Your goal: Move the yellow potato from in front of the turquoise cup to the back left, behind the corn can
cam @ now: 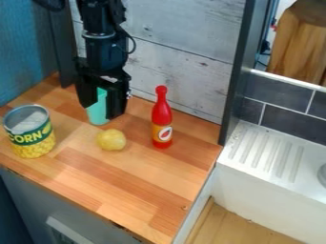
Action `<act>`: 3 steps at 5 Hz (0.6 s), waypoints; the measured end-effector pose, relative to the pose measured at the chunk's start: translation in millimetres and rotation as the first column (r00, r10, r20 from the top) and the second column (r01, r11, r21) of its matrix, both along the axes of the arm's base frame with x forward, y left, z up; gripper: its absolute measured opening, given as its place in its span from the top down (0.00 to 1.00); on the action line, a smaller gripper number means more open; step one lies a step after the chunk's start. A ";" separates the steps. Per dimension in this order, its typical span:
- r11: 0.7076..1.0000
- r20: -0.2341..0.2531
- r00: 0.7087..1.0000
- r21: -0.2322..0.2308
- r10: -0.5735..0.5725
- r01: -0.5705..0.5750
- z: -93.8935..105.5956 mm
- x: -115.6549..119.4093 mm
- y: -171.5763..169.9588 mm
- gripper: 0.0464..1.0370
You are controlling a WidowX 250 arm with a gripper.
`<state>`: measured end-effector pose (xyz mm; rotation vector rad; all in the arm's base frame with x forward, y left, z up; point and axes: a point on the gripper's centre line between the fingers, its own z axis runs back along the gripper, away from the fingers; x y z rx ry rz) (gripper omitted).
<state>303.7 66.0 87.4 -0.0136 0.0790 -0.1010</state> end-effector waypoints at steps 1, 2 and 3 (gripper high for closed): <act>1.000 -0.036 0.999 -0.009 0.002 -0.002 -10.5 -3.2 -0.4 0.04; 0.995 -0.029 0.995 0.002 -0.097 0.097 -16.1 -0.2 3.5 0.04; 0.976 0.015 0.976 -0.004 -0.217 0.217 -31.8 -4.0 3.8 0.04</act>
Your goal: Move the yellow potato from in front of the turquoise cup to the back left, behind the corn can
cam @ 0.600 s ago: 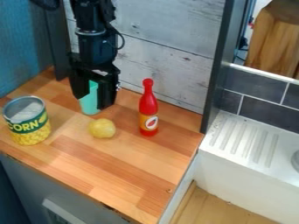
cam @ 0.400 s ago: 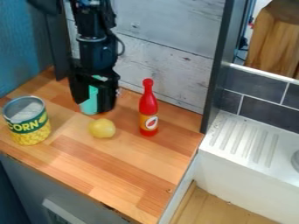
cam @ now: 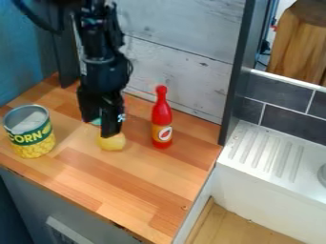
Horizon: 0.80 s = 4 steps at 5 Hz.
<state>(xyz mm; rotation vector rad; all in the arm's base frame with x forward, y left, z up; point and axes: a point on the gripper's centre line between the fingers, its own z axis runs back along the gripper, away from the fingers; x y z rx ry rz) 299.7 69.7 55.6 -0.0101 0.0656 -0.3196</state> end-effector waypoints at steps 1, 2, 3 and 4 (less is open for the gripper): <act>0.993 0.066 0.991 -0.027 -0.116 0.118 -7.1 5.5 -3.7 0.04; 0.979 0.086 0.979 -0.067 -0.186 0.192 -12.3 8.9 -10.2 0.04; 0.979 0.082 0.979 -0.074 -0.185 0.191 -24.6 12.8 -11.1 0.04; 0.983 0.046 0.984 -0.053 -0.174 0.176 -35.0 16.5 -11.5 0.04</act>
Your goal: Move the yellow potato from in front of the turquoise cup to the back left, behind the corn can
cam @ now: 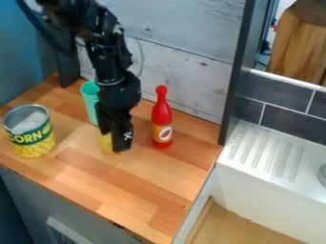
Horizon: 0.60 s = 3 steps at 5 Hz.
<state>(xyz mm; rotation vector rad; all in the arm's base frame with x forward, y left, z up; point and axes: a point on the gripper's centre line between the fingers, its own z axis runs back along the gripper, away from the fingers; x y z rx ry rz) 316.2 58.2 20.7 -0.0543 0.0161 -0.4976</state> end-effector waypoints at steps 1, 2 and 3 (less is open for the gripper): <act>1.000 -0.022 1.000 0.019 0.011 -0.010 -3.7 0.4 4.2 0.04; 1.000 -0.034 0.999 0.008 0.024 -0.024 -4.6 -1.8 5.3 0.07; 0.990 -0.052 0.992 -0.076 0.115 -0.119 -3.2 -8.2 13.6 0.31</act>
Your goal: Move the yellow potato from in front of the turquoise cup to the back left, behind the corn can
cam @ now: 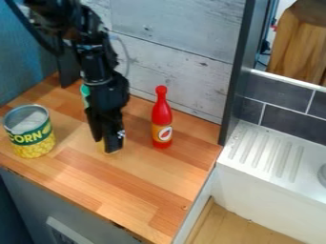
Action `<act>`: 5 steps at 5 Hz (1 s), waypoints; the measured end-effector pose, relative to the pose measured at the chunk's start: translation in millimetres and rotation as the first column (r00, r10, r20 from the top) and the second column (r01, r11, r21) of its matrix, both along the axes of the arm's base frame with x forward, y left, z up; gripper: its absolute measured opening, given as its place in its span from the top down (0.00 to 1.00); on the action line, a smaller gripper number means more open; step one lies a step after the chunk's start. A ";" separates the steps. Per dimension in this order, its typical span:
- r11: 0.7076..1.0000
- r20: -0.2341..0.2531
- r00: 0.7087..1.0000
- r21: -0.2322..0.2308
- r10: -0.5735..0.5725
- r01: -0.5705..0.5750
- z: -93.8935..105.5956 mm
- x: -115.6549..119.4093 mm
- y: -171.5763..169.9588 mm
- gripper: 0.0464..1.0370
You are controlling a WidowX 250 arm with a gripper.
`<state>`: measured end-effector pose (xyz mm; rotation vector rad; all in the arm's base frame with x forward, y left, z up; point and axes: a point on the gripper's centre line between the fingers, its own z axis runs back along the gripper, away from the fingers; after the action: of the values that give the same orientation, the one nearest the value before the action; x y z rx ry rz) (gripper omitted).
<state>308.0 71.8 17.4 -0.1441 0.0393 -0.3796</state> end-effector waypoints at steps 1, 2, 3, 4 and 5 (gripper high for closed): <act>1.000 -0.018 1.000 -0.009 0.018 -0.018 0.9 -4.0 3.2 0.36; 0.994 -0.064 0.992 0.007 0.106 -0.106 14.8 -11.8 3.2 0.36; 0.977 -0.058 0.975 -0.017 0.213 -0.214 57.0 -10.1 4.4 0.36; 0.936 -0.007 0.936 -0.037 0.351 -0.351 90.7 -3.1 32.5 0.36; 0.889 0.089 0.885 -0.014 0.458 -0.458 126.8 13.7 62.3 0.36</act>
<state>321.7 134.1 144.2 -0.1245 -0.0825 0.0900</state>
